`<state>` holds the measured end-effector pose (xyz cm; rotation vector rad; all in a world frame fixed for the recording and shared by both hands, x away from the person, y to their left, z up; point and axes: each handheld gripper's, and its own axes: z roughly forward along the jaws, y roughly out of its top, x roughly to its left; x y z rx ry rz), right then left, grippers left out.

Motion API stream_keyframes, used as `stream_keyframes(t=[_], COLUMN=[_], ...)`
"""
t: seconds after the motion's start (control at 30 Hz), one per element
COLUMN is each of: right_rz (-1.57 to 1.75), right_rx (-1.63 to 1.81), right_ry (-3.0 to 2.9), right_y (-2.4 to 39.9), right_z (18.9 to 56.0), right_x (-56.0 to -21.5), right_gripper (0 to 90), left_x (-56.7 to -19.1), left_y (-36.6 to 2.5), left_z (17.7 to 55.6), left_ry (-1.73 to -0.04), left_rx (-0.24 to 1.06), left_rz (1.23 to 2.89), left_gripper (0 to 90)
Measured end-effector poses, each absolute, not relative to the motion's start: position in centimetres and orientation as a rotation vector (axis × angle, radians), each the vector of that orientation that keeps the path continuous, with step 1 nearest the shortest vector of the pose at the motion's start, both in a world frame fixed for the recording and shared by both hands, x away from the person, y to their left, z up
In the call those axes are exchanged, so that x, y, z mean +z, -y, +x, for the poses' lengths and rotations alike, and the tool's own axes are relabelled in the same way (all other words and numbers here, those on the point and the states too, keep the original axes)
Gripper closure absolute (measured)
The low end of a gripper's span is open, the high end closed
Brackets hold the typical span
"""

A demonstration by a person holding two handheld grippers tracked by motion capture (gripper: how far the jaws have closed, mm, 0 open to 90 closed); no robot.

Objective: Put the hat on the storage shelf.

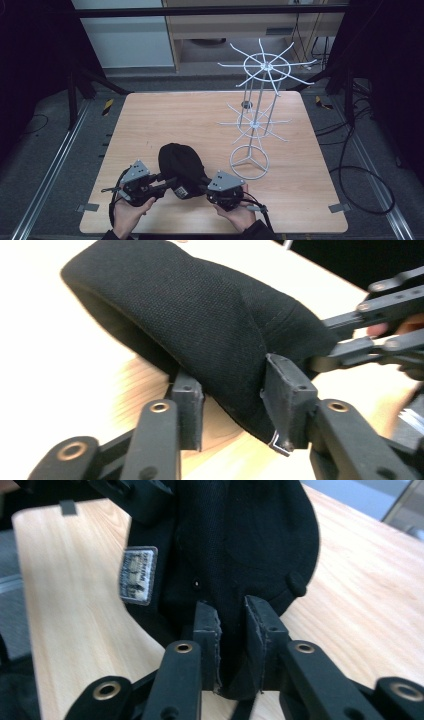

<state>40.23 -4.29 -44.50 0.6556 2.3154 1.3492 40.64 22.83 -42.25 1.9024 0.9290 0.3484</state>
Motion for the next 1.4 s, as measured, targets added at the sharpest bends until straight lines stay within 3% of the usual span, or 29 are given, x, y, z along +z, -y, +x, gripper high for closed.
stream_keyframes(t=[0.33,0.6,0.97,1.4], right_rz=[0.684,0.713,0.837,1.051], right_rx=[1.446,1.492,1.370,1.325], right_ry=[-2.313,-2.271,-2.228,-2.123], right_y=[2.8,3.9,8.2,15.5], right_z=[40.6,40.7,41.4,41.2], right_x=[-45.7,-45.2,-45.6,-45.4], right_gripper=[62.2,56.8,52.9,48.6], left_x=[-44.2,-45.6,-46.2,-42.8], left_y=[-25.2,-26.5,-27.6,-27.8], left_z=[41.3,41.6,41.5,40.8], left_ry=[-1.044,-1.144,-1.229,-1.183], left_rx=[0.300,0.355,0.446,0.523], left_rz=[1.906,1.954,1.990,1.873], left_gripper=[64.3,58.6,51.4,42.0])
